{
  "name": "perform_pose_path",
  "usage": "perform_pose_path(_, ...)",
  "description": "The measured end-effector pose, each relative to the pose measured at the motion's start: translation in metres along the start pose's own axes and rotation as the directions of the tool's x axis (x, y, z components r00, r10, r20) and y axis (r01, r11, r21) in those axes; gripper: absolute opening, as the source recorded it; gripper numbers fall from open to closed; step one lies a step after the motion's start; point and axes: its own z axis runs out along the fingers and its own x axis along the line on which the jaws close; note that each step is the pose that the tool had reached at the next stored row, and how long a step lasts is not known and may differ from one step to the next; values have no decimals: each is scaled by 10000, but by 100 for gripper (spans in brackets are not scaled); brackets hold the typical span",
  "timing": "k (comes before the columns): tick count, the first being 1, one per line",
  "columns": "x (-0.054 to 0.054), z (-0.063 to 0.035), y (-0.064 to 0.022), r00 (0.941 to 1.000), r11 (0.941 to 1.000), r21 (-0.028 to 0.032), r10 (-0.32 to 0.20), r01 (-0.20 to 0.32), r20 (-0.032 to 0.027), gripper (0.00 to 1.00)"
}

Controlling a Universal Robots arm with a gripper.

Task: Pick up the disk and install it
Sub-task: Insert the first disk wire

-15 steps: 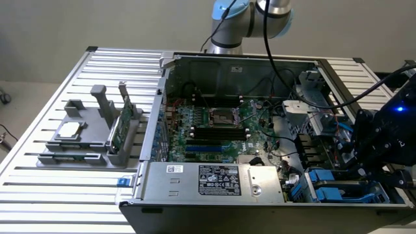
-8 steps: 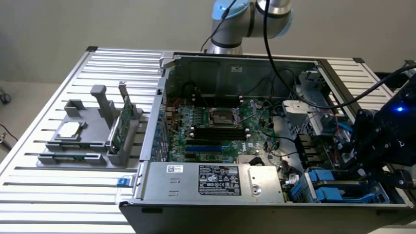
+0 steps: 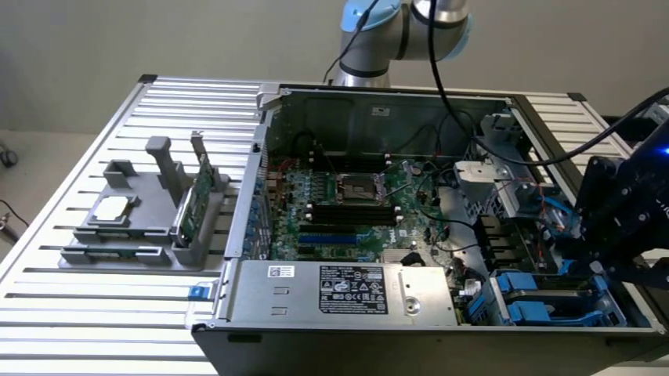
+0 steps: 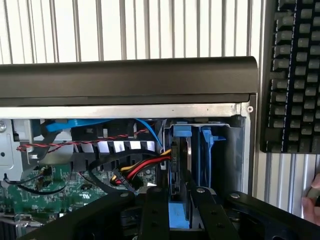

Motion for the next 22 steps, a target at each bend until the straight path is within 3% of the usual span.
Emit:
perform_pose_path(5,12,-214,-6,10000,10000,22,2,-2,0,25)
perform_pose_path(7,15,-254,-21,10000,10000,26,0,0,0,25)
perform_pose_path(11,19,-282,-94,10000,10000,28,2,-2,0,25)
perform_pose_path(18,21,-276,-362,10000,10000,28,2,-2,-1,25)
perform_pose_path(22,25,-275,-373,10000,10000,29,2,-2,1,25)
